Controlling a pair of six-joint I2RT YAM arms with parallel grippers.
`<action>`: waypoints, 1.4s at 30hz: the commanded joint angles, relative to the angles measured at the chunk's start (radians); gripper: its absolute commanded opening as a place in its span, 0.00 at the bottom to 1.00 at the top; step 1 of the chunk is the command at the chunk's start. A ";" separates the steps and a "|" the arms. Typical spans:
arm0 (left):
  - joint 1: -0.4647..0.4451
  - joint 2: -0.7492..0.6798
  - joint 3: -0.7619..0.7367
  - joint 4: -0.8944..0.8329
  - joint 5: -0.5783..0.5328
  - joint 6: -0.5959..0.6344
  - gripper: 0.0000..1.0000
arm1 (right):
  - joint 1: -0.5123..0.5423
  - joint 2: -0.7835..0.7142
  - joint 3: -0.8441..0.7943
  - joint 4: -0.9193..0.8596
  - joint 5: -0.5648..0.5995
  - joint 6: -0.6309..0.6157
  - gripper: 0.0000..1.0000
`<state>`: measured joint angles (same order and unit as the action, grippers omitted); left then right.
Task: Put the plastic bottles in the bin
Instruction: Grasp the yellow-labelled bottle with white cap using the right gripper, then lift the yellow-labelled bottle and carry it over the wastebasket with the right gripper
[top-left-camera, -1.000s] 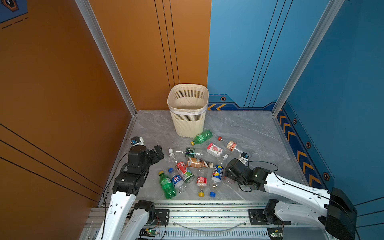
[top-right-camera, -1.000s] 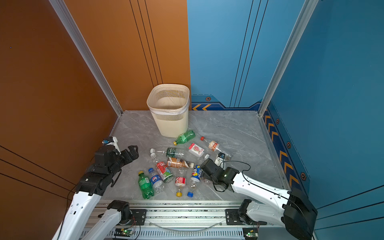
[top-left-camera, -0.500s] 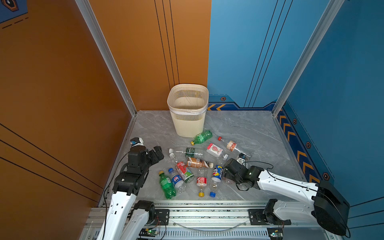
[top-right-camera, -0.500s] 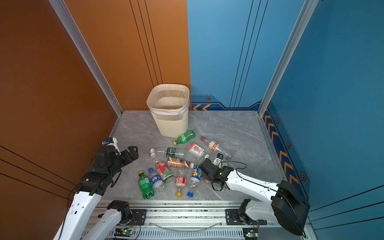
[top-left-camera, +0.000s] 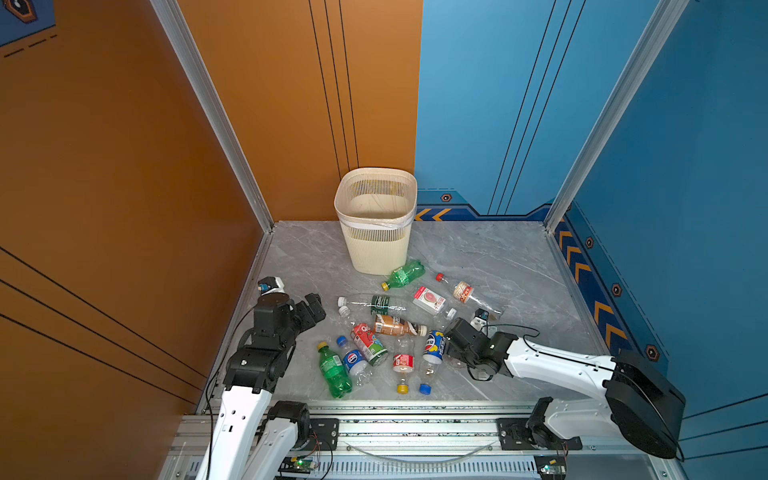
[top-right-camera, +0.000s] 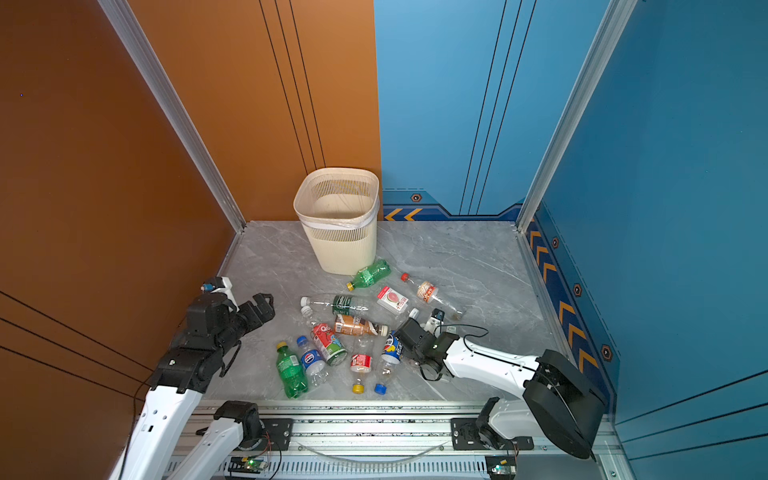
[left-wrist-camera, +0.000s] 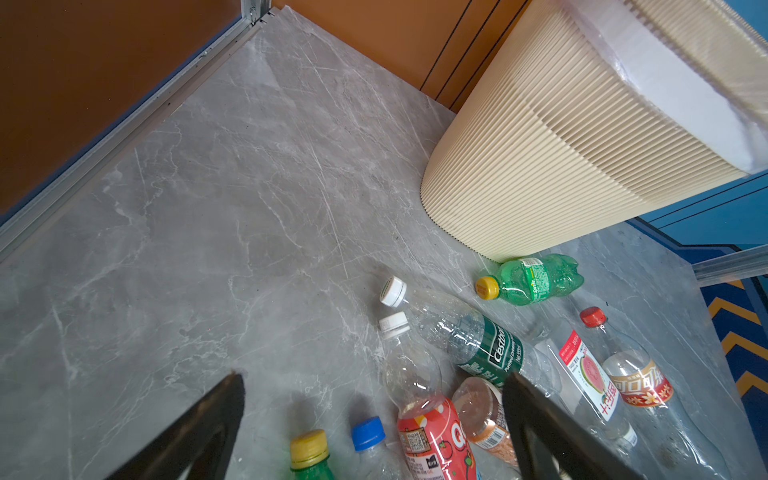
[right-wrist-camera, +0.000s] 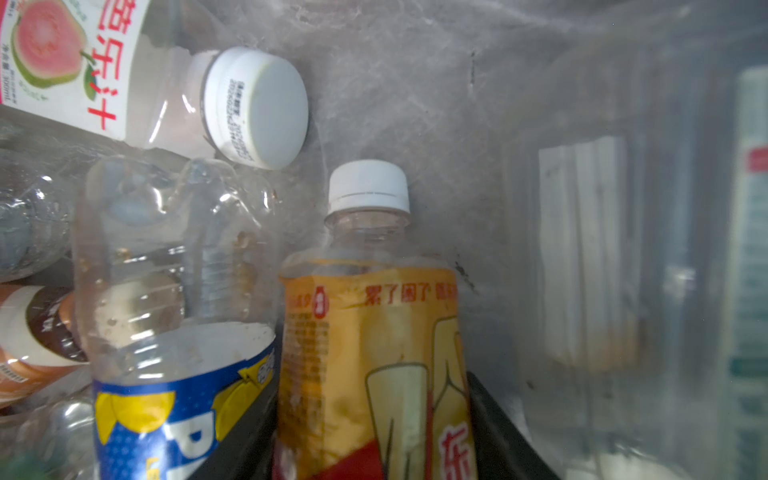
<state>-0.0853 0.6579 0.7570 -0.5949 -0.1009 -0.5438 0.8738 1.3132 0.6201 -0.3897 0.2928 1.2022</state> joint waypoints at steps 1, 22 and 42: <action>0.009 -0.008 -0.024 -0.019 0.014 -0.006 0.98 | -0.006 -0.036 0.022 -0.022 0.035 -0.019 0.56; 0.042 -0.050 -0.094 -0.068 0.035 -0.055 0.98 | -0.046 -0.124 0.540 -0.164 0.116 -0.399 0.57; 0.058 -0.110 -0.116 -0.154 0.072 -0.095 0.98 | -0.119 0.538 1.443 0.016 -0.113 -0.665 0.57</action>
<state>-0.0368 0.5552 0.6468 -0.7174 -0.0513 -0.6289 0.7708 1.7958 1.9739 -0.3824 0.2218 0.5846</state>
